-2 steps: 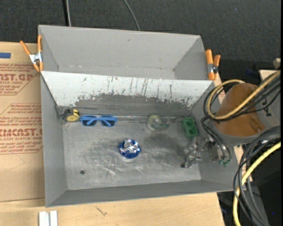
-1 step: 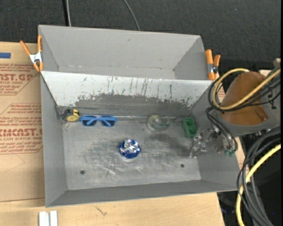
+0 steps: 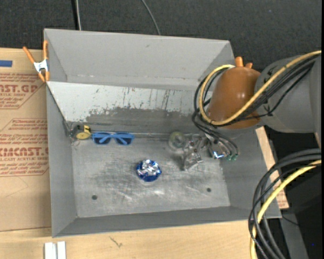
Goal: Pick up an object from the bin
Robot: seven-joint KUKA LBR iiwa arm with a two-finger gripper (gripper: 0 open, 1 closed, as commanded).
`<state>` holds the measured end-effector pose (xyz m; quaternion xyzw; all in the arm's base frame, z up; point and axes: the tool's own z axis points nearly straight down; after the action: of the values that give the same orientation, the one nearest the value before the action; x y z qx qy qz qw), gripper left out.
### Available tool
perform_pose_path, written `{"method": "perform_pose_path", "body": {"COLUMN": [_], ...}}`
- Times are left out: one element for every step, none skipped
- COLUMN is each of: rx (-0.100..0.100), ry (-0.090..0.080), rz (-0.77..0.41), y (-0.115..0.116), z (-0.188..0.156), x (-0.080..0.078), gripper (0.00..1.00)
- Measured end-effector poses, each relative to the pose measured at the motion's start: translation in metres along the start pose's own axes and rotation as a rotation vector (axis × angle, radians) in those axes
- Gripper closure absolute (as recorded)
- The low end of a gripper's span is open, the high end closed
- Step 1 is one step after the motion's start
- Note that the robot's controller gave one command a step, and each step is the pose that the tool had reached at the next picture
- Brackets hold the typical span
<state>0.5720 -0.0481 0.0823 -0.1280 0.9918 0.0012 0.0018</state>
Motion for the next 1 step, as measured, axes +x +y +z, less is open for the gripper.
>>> {"method": "perform_pose_path", "body": {"rx": [-0.001], "ry": [0.011], "rz": [0.003], "y": [-0.0016], "z": [0.001], "x": [0.0032], "gripper": [0.0]}}
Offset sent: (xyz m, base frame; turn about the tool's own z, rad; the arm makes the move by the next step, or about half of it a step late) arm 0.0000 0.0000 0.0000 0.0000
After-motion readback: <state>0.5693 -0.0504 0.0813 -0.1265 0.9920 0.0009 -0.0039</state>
